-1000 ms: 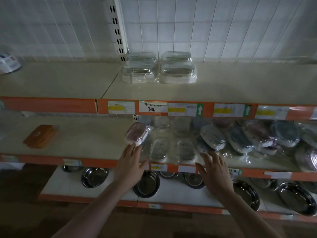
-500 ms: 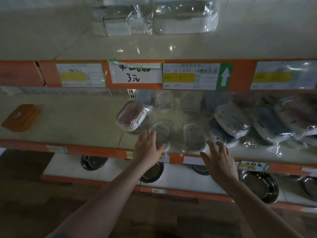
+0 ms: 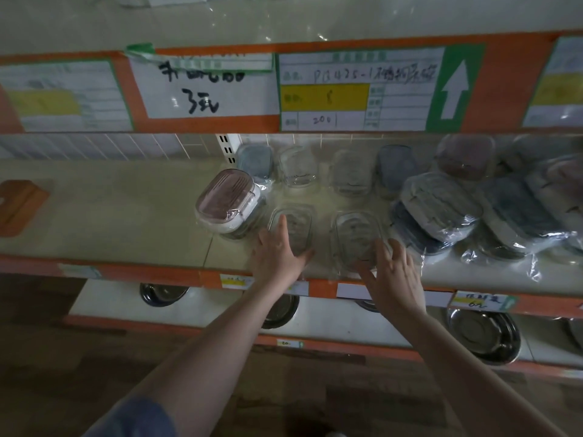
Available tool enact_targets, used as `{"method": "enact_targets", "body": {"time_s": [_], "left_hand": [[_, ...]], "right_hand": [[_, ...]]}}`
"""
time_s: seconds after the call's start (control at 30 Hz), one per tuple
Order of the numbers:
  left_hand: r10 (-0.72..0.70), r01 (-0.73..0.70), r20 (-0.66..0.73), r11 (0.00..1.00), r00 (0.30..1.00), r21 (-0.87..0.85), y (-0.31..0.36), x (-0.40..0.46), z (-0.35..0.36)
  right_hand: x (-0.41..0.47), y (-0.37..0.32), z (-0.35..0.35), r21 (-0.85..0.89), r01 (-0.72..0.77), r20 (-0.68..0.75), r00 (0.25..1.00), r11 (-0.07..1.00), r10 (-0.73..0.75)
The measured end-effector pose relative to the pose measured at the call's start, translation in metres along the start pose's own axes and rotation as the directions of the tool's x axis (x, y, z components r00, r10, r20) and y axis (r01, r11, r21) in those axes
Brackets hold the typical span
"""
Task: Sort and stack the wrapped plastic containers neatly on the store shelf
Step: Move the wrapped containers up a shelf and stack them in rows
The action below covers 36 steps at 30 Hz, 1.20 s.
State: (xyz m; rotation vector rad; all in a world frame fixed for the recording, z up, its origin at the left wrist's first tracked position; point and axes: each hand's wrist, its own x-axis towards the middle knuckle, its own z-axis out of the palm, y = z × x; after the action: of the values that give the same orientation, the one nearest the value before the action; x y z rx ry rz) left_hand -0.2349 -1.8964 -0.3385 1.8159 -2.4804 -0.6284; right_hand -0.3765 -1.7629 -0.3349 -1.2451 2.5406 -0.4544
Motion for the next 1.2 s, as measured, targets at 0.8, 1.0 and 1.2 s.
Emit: {"method": "enact_targets", "body": {"time_s": [0.8, 1.0, 1.2], "left_hand": [[-0.013, 0.010, -0.079, 0.999, 0.997, -0.043, -0.011, 0.006, 0.000], [-0.026, 0.015, -0.094, 0.993, 0.995, -0.113, -0.008, 0.003, -0.006], [0.023, -0.031, -0.127, 0.998, 0.992, -0.061, -0.007, -0.008, -0.025]], "right_hand": [[0.033, -0.042, 0.016, -0.020, -0.229, 0.015, 0.973, 0.973, 0.229], [0.033, -0.036, 0.010, 0.004, -0.177, 0.022, 0.984, 0.984, 0.177], [0.021, -0.036, -0.004, 0.052, -0.146, -0.017, 0.989, 0.988, 0.147]]}}
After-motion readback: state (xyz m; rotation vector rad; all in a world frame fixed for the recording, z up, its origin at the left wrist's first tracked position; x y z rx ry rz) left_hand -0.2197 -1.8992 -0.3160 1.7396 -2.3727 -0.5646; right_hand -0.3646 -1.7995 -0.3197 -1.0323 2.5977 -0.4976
